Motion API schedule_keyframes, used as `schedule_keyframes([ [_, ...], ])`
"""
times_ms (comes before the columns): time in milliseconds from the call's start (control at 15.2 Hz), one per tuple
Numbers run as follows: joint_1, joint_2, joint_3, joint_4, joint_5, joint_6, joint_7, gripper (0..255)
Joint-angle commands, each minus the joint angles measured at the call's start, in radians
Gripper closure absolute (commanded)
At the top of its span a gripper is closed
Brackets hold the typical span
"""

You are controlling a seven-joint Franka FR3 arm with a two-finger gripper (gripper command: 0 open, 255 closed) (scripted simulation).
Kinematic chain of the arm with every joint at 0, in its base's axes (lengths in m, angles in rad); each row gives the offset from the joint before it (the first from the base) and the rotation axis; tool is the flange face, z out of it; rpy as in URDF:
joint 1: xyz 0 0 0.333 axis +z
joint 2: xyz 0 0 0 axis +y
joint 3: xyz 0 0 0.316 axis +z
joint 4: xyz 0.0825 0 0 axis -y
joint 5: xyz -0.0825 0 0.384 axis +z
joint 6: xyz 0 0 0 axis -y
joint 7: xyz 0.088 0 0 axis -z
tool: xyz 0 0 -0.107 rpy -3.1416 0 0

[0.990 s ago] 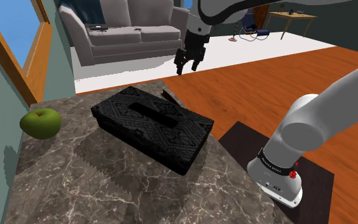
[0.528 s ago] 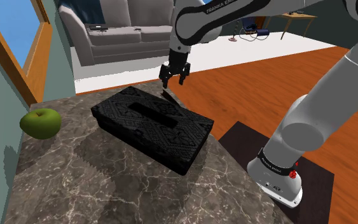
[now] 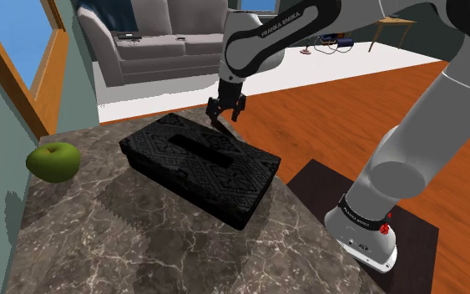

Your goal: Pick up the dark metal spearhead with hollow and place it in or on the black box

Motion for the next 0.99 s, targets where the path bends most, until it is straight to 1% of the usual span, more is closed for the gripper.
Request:
schedule_keyframes([
  [0,0.0,0.008,0.0,-0.006,0.0,0.015,-0.002,0],
  [396,0.0,0.008,0.0,-0.006,0.0,0.015,-0.002,0],
  [462,0.0,0.008,0.0,-0.006,0.0,0.015,-0.002,255],
  [924,0.0,0.008,0.0,-0.006,0.0,0.015,-0.002,255],
])
